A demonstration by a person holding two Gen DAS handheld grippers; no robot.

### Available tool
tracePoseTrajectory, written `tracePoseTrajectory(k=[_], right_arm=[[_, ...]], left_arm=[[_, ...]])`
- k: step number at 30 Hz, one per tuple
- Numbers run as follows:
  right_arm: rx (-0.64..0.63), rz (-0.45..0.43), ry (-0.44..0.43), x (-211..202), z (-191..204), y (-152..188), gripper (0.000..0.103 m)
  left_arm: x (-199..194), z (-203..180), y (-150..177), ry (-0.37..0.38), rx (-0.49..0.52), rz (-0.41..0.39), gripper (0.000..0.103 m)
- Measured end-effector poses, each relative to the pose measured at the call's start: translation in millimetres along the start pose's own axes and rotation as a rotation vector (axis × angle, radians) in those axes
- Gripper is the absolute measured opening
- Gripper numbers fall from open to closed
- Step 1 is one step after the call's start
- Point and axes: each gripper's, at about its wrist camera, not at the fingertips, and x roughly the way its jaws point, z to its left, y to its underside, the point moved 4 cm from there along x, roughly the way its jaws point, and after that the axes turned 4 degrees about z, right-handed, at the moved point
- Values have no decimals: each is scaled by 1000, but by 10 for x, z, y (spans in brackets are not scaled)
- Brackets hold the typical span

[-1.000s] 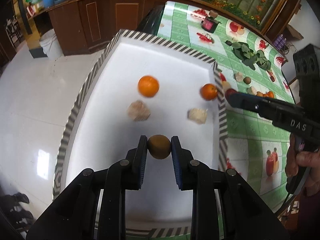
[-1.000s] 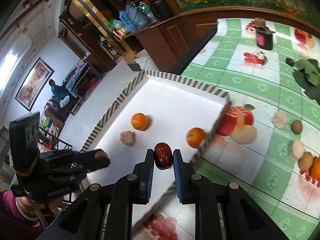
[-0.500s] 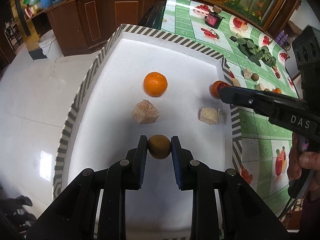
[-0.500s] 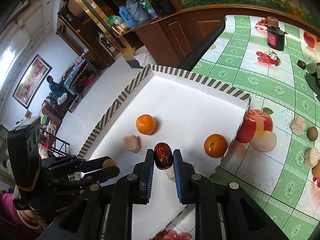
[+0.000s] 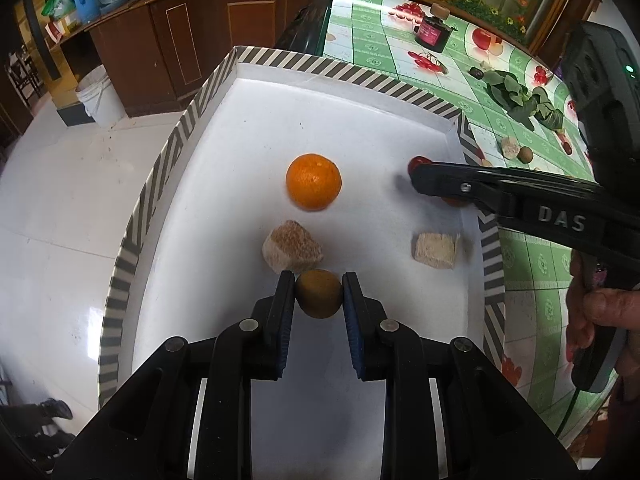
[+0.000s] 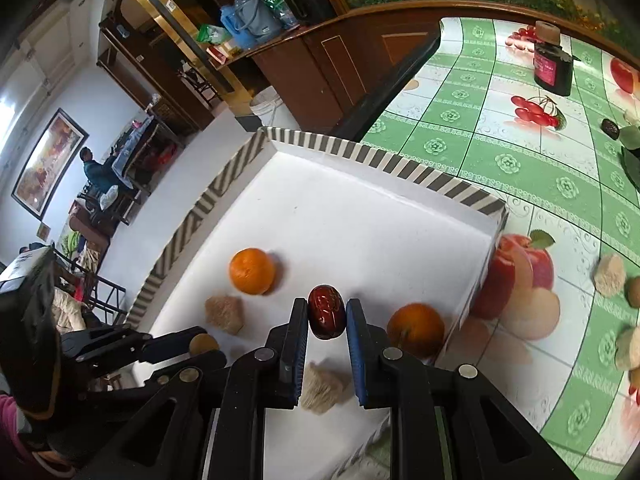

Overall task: Organize fruits
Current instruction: 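Carry the date and kiwi into the white tray and release them, then move both tools back over the remaining fruit on the tablecloth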

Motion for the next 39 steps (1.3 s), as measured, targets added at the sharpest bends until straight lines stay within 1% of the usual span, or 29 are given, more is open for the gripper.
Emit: tracePoseTrajectory(k=[7,12,15,17,18,19,20,25,29,32,39], right_arm=[[-29,16,33,140,12,-54,18],[-51,32,42,219,53,-52,18],[-70,26,47,197,76,-24,22],[-66,17,41,153,74,-12,27],[-61,14,37,138,69,-16,29],[-57,11,35,114,60,-12,30],[-52,8,32,76,51,-2,30],[-26,-31,2,-189,4,73,30],[-5,-60,-2,-402,-64,149,30],[22,-79,-15,-547,-152,233,30],[74,-107,21,-857,-395,499,30]], left_arm=[[33,-1,-15,-13,9,-6,23],[45,34,-3,47,-25,-5,23],[43,49,7,41,-26,-3,24],[38,71,18,39,-33,3,32],[24,88,28,43,-41,2,41],[13,94,27,44,-45,0,47],[-18,106,32,41,-51,-8,47],[-117,81,29,14,-43,-28,47],[-193,10,7,-7,-37,-48,47],[-240,-85,-20,-7,-28,-60,47],[-294,-442,-97,24,10,-73,47]])
